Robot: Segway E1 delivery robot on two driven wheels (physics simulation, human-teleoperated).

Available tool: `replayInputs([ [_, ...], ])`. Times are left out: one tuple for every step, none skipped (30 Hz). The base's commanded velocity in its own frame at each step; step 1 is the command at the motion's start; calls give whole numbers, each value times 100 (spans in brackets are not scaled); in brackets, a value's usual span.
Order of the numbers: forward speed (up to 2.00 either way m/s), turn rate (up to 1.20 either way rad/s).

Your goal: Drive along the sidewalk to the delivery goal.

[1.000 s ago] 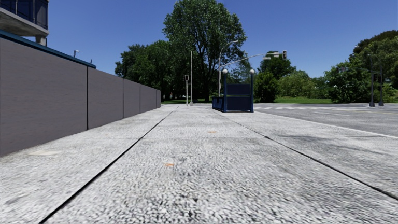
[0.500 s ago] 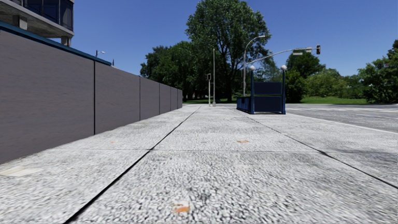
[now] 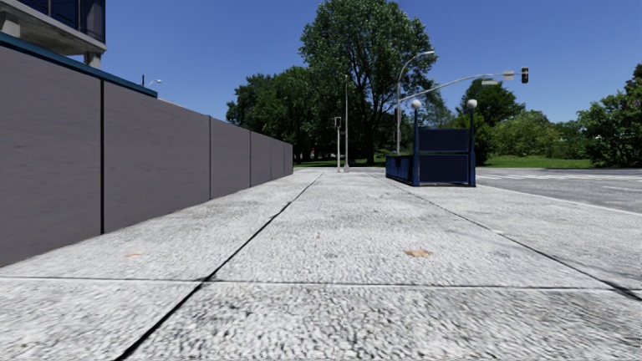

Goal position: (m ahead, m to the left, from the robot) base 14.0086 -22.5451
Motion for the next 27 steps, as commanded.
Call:
replayInputs([
  [200,0],
  [200,0],
  [200,0],
  [200,0],
  [200,0],
  [200,0],
  [200,0],
  [200,0],
  [200,0],
  [200,0],
  [200,0],
  [200,0],
  [200,0],
  [200,0],
  [200,0],
  [200,0],
  [200,0],
  [200,0],
  [200,0],
  [200,0],
  [200,-5],
  [200,-8],
  [200,-8],
  [200,-9],
  [200,-18],
  [200,-28],
  [200,-28],
])
